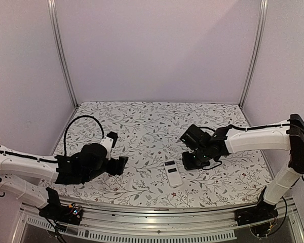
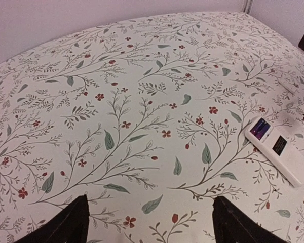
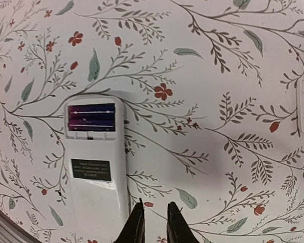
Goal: Load the batteries into the remote control
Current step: Pick up the battery cover at the center of the board.
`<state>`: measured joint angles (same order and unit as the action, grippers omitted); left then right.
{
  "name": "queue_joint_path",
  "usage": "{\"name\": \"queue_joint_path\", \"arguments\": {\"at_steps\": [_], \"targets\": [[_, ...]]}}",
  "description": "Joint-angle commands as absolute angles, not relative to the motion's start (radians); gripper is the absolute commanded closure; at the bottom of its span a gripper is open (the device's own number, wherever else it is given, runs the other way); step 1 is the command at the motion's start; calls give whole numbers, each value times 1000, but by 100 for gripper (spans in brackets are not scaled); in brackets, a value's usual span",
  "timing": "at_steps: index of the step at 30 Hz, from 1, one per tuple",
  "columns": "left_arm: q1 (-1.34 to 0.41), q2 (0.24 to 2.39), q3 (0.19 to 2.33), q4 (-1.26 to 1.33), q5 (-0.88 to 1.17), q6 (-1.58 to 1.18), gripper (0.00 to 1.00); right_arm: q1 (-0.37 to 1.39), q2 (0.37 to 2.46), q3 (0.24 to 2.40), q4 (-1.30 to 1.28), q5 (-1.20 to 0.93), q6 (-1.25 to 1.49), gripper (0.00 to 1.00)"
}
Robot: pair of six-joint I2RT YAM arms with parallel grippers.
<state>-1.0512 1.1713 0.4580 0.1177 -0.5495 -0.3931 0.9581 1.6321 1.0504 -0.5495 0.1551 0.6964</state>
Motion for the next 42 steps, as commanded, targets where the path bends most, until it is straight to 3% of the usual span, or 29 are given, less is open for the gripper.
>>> {"name": "queue_joint_path", "arguments": {"at_steps": [1, 6, 20, 28, 30, 34, 38, 42], "targets": [[-1077, 1207, 501, 111, -565, -400, 16, 956, 1686, 986, -539, 120, 705, 87], [-1083, 1205, 496, 105, -578, -399, 15, 993, 1759, 975, -486, 56, 722, 90], [-1083, 1088, 430, 100, -636, -368, 14, 1065, 1954, 1203, -428, -23, 753, 90], [-1084, 1087, 425, 113, -636, -346, 13, 1074, 1885, 1242, -412, -75, 611, 90], [-1084, 1093, 431, 119, -634, -343, 14, 1070, 1822, 1238, -421, -26, 566, 85], [-1083, 1106, 442, 122, -629, -343, 13, 958, 1651, 1208, -548, 98, 530, 57], [-1084, 1120, 450, 133, -620, -339, 14, 790, 1628, 1208, -756, 259, 545, 54], [-1084, 1139, 476, 117, -613, -328, 13, 726, 1698, 1227, -805, 313, 490, 55]]}}
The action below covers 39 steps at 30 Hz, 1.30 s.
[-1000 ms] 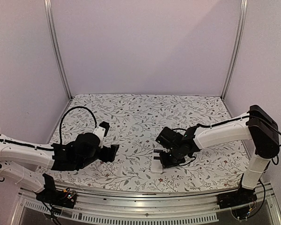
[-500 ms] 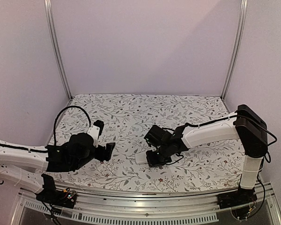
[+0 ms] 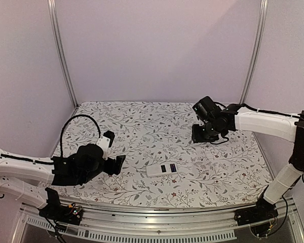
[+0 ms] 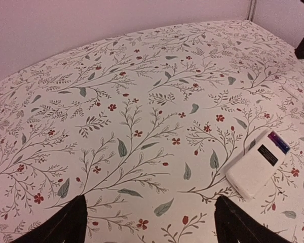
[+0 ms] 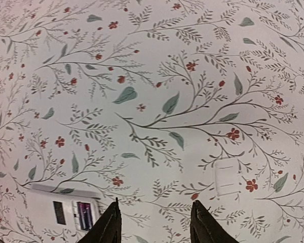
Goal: Load the batteries into the remote control
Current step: Pick up the battery cover at the center of the board.
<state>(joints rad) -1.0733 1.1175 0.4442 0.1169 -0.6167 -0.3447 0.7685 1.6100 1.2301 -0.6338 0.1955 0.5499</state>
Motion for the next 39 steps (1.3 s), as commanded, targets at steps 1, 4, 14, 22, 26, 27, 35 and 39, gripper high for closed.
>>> {"name": "queue_joint_path", "arguments": {"at_steps": [1, 4, 14, 22, 26, 27, 35, 39], "targets": [[-1084, 1142, 480, 114, -616, -327, 13, 721, 1721, 1235, -810, 308, 475, 55], [-1084, 1149, 480, 121, -616, -326, 13, 708, 1784, 1256, -818, 289, 423, 47], [-1084, 1167, 485, 133, -600, -315, 14, 623, 1845, 1216, -734, 223, 337, 57], [-1084, 1159, 482, 119, -604, -319, 13, 588, 1895, 1204, -713, 220, 295, 67], [-1084, 1157, 480, 117, -607, -323, 14, 585, 1903, 1187, -697, 207, 291, 71], [-1083, 1156, 480, 118, -609, -323, 13, 585, 1909, 1181, -697, 212, 291, 72], [-1084, 1154, 478, 114, -612, -321, 13, 581, 1932, 1168, -696, 197, 286, 90], [-1083, 1148, 481, 114, -608, -323, 13, 581, 1923, 1168, -698, 172, 283, 100]]}}
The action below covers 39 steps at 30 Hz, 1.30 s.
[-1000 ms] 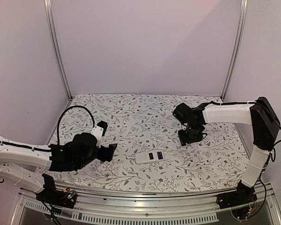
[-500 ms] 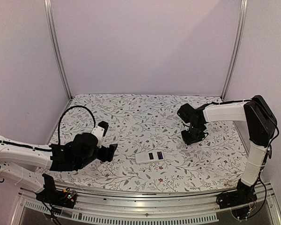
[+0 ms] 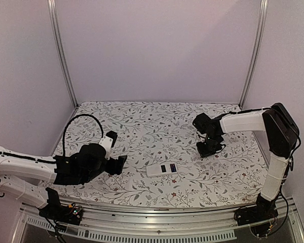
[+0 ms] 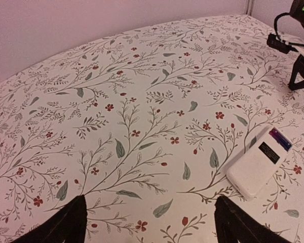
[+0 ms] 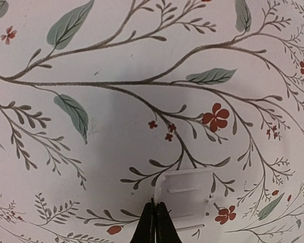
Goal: Load the batteries into the remote control
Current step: Pick up the battery cover at the center of the board, then pass from the right arm to the left
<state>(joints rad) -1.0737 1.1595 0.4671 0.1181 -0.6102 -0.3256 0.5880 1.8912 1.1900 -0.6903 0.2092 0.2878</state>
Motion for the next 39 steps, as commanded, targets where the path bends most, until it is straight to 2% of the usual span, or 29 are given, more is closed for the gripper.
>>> {"name": "queue_joint_path", "arguments": {"at_steps": [1, 8, 15, 20, 25, 29, 31, 35, 39], "targets": [[-1084, 1145, 480, 114, -605, -321, 13, 581, 1918, 1168, -698, 163, 281, 100], [-1085, 1102, 485, 126, -568, -252, 15, 594, 1785, 1203, -730, 15, 212, 100], [-1118, 1037, 557, 105, -483, -149, 17, 699, 1596, 1287, -750, -271, -24, 100], [-1200, 1025, 739, -49, -357, 138, 16, 740, 1517, 1394, -724, -554, -168, 100], [-1240, 1020, 855, -253, -53, 470, 15, 752, 1510, 1492, -767, -820, -390, 100], [-1242, 1038, 935, -263, -45, 719, 14, 758, 1525, 1546, -864, -885, -519, 100], [-1230, 1075, 984, -269, -31, 839, 18, 758, 1531, 1565, -914, -926, -568, 100], [-1159, 1188, 1123, -319, 77, 958, 35, 761, 1542, 1600, -996, -971, -642, 100], [-1050, 1268, 1218, -339, 256, 979, 36, 762, 1536, 1631, -1058, -970, -694, 100]]}}
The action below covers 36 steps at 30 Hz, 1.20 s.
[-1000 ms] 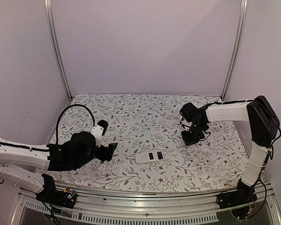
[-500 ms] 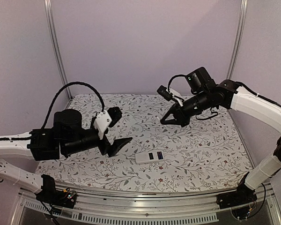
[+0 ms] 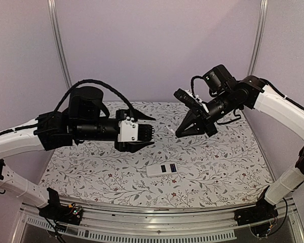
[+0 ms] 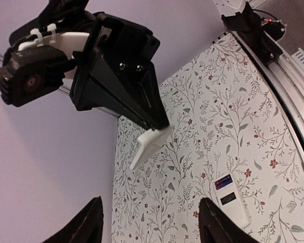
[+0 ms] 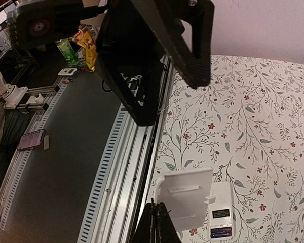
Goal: Load the batteries into the remote control
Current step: Pass from the right arm to the left
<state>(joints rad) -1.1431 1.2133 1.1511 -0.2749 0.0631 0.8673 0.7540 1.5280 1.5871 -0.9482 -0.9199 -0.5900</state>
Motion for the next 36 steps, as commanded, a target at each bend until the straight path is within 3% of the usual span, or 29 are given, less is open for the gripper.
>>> {"name": "queue_joint_path", "arguments": {"at_steps": [1, 6, 11, 17, 29, 36], "targets": [[-1031, 1286, 1237, -343, 302, 983, 35, 762, 1533, 1633, -1061, -970, -700, 100], [-1022, 1406, 1371, -438, 392, 973, 35, 762, 1516, 1634, -1031, -956, -706, 100], [-1027, 1427, 1373, -418, 427, 960, 38, 762, 1515, 1632, -1002, -953, -708, 100], [-1032, 1448, 1356, -358, 372, 965, 46, 762, 1537, 1632, -1002, -934, -713, 100], [-1048, 1524, 1419, -357, 319, 1004, 71, 762, 1540, 1628, -1005, -918, -730, 100], [-1058, 1522, 1417, -357, 308, 1011, 74, 762, 1550, 1626, -1007, -912, -732, 100]]}}
